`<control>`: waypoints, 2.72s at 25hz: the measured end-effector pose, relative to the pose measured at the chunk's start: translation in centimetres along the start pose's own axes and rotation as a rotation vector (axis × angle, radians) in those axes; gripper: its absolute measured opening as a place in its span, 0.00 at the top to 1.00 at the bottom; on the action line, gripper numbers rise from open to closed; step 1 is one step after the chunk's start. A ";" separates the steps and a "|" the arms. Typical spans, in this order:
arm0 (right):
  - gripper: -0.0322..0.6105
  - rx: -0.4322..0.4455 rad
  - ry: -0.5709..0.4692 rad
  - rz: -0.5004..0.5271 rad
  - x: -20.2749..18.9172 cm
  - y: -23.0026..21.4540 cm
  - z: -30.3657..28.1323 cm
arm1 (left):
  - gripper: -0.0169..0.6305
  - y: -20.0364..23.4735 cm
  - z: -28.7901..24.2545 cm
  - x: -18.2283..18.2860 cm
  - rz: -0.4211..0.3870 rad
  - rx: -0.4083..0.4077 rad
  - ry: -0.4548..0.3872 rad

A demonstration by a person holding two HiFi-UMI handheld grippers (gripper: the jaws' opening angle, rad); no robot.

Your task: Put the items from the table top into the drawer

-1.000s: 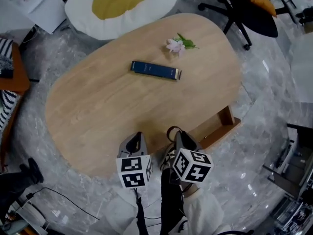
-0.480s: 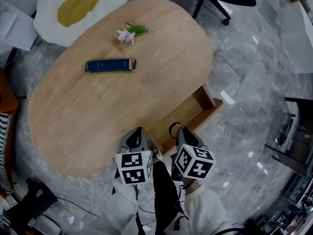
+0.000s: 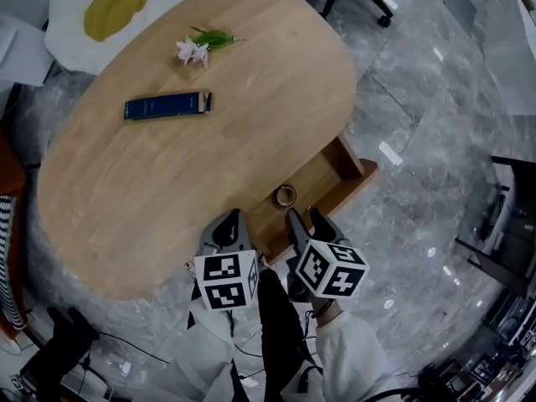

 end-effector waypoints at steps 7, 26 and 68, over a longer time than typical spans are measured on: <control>0.54 -0.035 0.011 0.007 0.1 -0.8 0.0 | 0.98 0.2 -0.5 0.1 0.009 0.010 0.006; 0.82 -0.080 -0.001 0.069 1.3 1.6 0.6 | 0.98 1.8 0.5 1.6 0.038 0.029 -0.015; 0.71 0.278 0.301 0.475 12.0 20.6 -14.5 | 0.98 18.3 -1.8 13.0 0.337 0.226 -0.078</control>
Point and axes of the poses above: the fingertips, and each gripper's own axes: z backward along the fingers, y to its left, x out of its top, the point moved 4 cm from there along z, backward along the fingers, and after that the axes turned 8 degrees about x, right-handed, at the moved point
